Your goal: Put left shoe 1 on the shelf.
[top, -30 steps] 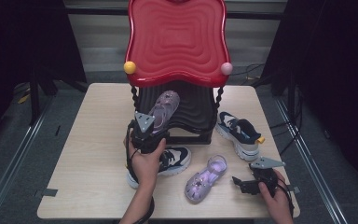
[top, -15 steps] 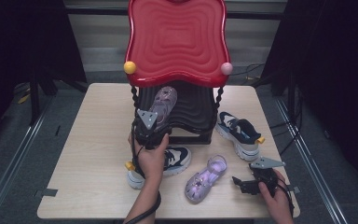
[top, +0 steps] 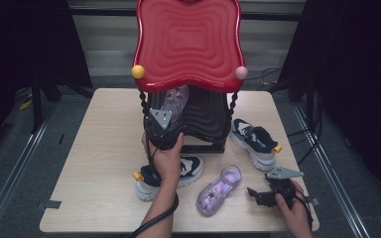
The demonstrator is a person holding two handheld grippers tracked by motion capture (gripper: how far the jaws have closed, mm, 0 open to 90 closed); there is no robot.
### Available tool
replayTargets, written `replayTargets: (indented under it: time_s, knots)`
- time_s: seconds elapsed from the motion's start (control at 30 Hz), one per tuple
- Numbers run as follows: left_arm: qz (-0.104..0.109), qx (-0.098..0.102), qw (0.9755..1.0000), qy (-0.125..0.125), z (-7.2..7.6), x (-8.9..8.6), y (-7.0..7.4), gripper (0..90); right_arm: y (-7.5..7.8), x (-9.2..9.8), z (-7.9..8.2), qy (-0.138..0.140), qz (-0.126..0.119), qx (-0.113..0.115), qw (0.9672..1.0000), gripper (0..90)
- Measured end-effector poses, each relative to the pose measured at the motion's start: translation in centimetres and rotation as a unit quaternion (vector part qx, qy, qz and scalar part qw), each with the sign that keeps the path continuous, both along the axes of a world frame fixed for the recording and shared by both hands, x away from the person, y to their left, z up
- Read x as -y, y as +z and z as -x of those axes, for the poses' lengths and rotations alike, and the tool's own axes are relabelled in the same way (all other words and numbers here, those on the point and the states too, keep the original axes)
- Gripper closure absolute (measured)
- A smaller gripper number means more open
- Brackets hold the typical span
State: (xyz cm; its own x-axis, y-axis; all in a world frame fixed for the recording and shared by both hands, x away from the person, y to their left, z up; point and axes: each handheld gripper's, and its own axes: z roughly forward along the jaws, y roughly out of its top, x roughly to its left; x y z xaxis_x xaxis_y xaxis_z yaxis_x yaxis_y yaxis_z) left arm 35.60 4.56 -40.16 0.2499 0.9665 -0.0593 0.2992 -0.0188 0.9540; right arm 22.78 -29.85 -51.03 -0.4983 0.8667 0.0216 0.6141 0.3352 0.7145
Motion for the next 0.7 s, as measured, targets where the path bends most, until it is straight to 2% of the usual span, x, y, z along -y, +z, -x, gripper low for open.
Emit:
replayTargets:
  time_s: [0.27,0.37,0.47,0.5,0.57,0.7]
  knots:
    - [-0.004,0.004,0.9997,0.024,-1.2,1.2,0.3,37.3,0.0,0.0,0.0,0.002,0.001,0.003,1.0,11.2]
    - [-0.004,0.004,0.999,0.043,-1.6,1.5,0.5,37.3,0.0,0.0,0.0,0.002,0.001,0.003,1.0,11.2]
    - [-0.003,0.004,0.9983,0.058,-2.0,1.7,0.3,37.3,0.0,0.0,0.0,0.001,0.001,0.003,1.0,11.2]
    - [0.005,0.002,0.998,0.063,-2.2,1.7,0.2,37.2,0.0,0.0,0.0,-0.001,0.0,0.0,1.0,11.2]
    - [0.002,0.003,0.9974,0.072,-2.4,1.8,0.1,37.3,0.0,0.0,0.0,-0.001,0.0,-0.001,1.0,11.1]
    - [0.005,0.004,0.9968,0.08,-2.9,2.1,-0.2,37.2,0.0,0.0,0.0,0.0,0.0,0.001,1.0,11.2]
